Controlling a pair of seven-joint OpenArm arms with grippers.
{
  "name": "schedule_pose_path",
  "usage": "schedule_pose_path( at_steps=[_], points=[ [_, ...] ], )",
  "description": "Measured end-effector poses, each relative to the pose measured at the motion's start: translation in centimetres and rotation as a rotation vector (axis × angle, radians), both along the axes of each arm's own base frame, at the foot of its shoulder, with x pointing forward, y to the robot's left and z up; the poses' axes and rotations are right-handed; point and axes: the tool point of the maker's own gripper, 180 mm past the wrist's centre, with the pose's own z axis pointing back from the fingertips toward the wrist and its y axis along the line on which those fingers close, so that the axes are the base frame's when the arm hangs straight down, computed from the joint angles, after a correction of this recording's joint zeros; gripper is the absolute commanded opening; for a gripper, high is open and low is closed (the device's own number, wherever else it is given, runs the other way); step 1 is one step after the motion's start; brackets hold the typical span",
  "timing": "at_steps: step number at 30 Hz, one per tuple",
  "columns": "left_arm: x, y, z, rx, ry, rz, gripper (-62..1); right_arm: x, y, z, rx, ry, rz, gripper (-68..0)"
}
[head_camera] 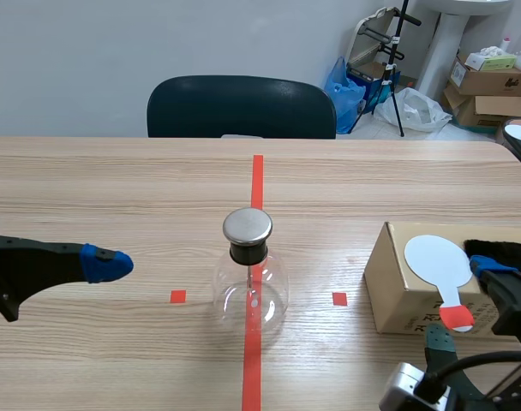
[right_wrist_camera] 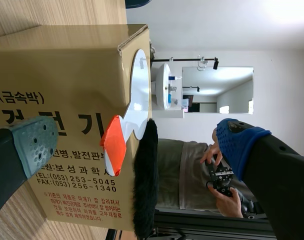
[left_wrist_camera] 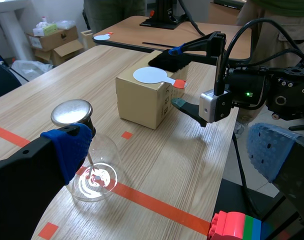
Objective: Do the electroscope experiment
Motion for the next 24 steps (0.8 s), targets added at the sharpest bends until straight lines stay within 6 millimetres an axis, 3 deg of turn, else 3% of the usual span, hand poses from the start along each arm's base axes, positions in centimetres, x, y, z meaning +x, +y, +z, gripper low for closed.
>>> schedule_pose_path(
  at_steps=[24],
  points=[
    [0.00, 0.00, 0.00, 0.000, 0.000, 0.000, 1.4, 0.02, -0.10, 0.05, 0.006, -0.002, -0.006, 0.4]
  ],
)
